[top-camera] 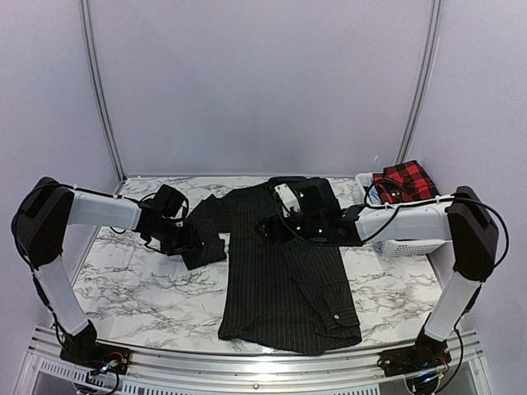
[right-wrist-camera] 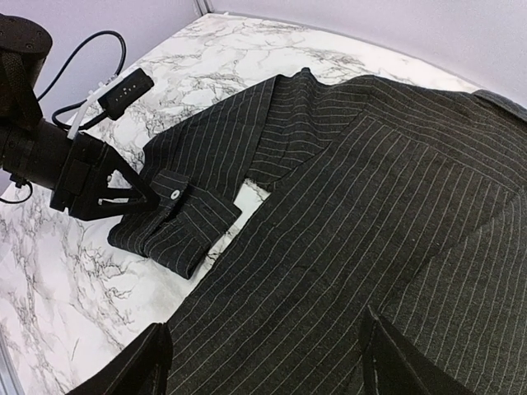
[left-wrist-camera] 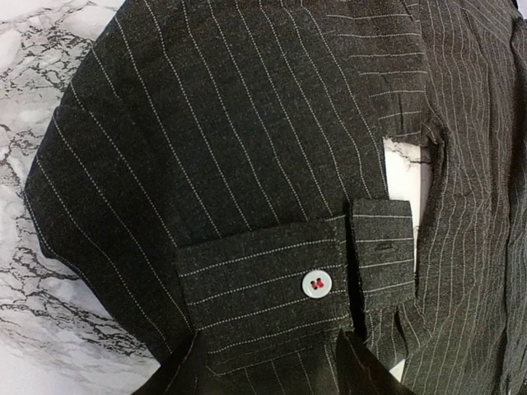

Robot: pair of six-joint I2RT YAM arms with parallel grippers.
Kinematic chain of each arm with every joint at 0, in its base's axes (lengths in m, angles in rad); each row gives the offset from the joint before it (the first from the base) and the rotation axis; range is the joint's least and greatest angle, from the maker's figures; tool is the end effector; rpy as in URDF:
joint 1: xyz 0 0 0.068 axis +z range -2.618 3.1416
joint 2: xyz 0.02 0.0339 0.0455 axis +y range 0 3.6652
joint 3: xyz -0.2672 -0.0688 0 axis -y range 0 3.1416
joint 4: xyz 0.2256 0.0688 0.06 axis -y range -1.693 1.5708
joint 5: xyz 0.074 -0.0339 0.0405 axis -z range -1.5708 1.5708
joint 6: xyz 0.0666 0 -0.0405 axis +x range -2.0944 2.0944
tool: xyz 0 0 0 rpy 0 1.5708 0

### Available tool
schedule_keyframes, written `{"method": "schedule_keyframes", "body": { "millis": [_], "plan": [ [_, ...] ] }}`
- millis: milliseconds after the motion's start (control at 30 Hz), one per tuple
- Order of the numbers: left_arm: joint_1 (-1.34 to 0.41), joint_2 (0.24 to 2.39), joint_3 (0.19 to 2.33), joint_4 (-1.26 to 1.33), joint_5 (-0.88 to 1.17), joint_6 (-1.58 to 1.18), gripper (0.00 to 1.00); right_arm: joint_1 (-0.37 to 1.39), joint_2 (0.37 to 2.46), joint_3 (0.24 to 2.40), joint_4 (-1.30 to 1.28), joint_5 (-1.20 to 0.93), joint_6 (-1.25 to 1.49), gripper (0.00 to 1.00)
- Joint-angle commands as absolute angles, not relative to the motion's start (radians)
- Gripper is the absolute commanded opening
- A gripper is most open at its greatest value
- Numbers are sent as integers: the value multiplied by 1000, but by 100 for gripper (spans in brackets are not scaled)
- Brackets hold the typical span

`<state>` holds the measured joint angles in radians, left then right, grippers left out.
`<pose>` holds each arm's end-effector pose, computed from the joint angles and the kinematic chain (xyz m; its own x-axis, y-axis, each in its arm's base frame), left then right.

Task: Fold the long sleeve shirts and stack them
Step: Pick up the sleeve from the center of the board.

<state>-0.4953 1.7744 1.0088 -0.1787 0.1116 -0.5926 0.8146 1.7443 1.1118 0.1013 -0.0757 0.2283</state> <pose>0.3136 -0.1778 0.1485 -0.8871 -0.1516 -0.4359 0.0414 0.9146 -0.4023 0.2740 0.2978 0.2206 -0.5129 -0.2148 -0.8312 -0.6715 0.7036 0.2325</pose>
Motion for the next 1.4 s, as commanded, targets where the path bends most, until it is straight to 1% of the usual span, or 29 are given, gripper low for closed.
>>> {"method": "schedule_keyframes", "body": {
  "millis": [0,300,500,600,767,833,1033,1233,1367],
  "plan": [
    [-488,1795,1043,-199,87,-589,56,821,1716,1108,100,-66,234,74],
    [-481,1773,1033,-210,8,-581,57,822,1713,1102,101,-69,230,74],
    [-474,1776,1047,-208,29,-567,57,821,1713,1100,104,-74,230,74],
    [-474,1798,1062,-207,48,-561,56,821,1712,1100,104,-75,231,74],
    [-474,1816,1072,-198,71,-566,46,822,1706,1095,106,-71,230,74],
    [-474,1817,1076,-198,75,-565,43,821,1706,1092,105,-72,231,74],
    [-474,1828,1075,-201,40,-564,43,822,1708,1093,107,-77,233,74],
    [-474,1842,1074,-209,6,-562,47,821,1710,1100,99,-78,226,74],
    [-474,1858,1091,-202,29,-556,44,822,1715,1103,97,-79,225,74]
  ]
}}
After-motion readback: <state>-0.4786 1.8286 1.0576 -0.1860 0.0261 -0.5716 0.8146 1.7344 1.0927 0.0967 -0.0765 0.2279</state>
